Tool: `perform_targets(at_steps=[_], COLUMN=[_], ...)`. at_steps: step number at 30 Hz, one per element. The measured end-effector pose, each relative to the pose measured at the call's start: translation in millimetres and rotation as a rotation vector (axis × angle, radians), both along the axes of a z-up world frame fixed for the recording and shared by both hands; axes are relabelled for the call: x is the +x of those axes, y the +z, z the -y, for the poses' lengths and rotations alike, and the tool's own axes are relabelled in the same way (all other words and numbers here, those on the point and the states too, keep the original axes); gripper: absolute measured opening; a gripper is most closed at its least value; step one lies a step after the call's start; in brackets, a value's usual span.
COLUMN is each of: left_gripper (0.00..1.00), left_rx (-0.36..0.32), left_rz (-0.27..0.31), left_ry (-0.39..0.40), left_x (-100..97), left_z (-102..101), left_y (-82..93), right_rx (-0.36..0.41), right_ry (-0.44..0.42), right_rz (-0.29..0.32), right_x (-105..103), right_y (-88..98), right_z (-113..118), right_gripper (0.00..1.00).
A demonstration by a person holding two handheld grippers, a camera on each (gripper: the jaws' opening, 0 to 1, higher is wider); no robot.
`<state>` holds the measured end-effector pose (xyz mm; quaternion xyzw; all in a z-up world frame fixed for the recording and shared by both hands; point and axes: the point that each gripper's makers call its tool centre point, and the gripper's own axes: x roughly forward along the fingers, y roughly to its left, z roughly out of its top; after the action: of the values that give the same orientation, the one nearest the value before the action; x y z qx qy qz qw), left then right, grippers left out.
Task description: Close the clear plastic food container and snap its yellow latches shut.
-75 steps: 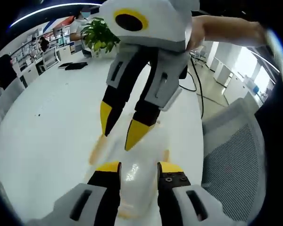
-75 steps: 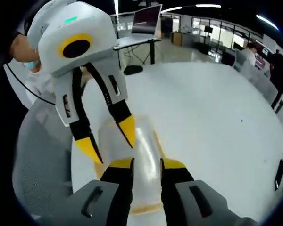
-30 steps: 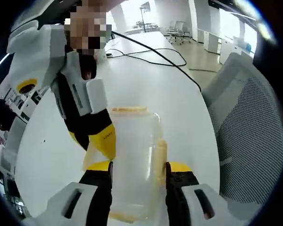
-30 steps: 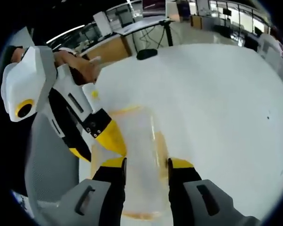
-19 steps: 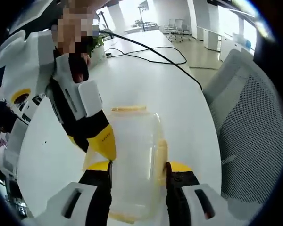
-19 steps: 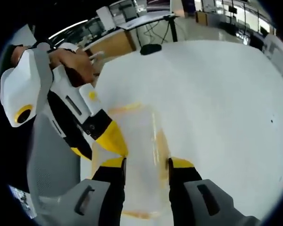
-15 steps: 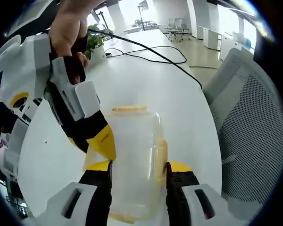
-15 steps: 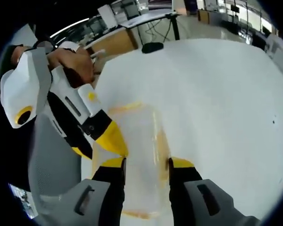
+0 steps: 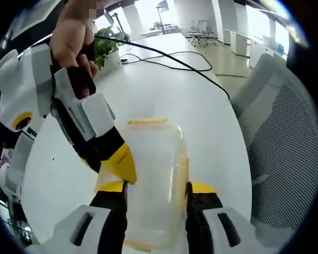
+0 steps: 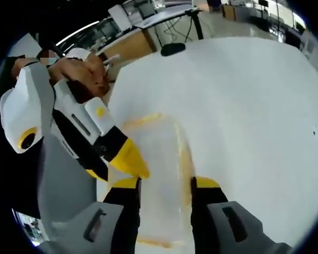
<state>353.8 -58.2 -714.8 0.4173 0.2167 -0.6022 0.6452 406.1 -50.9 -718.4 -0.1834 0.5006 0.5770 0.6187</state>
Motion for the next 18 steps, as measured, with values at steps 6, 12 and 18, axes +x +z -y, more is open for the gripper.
perform_targets(at_steps=[6, 12, 18], left_gripper=[0.36, 0.37, 0.37], left_rx=[-0.031, -0.018, -0.013], left_rz=[0.021, 0.020, 0.014], left_ry=[0.010, 0.013, 0.006], left_x=[12.2, 9.5, 9.0], left_z=[-6.8, -4.6, -3.5], left_y=[1.4, 0.1, 0.0], right_rx=[0.010, -0.004, 0.002], right_ry=[-0.004, 0.015, 0.015], right_rz=[0.017, 0.020, 0.037], right_x=[-2.8, -3.6, -3.6], right_y=[-3.4, -3.6, -2.7], right_z=[-2.7, -2.2, -2.2], right_gripper=[0.33, 0.34, 0.34])
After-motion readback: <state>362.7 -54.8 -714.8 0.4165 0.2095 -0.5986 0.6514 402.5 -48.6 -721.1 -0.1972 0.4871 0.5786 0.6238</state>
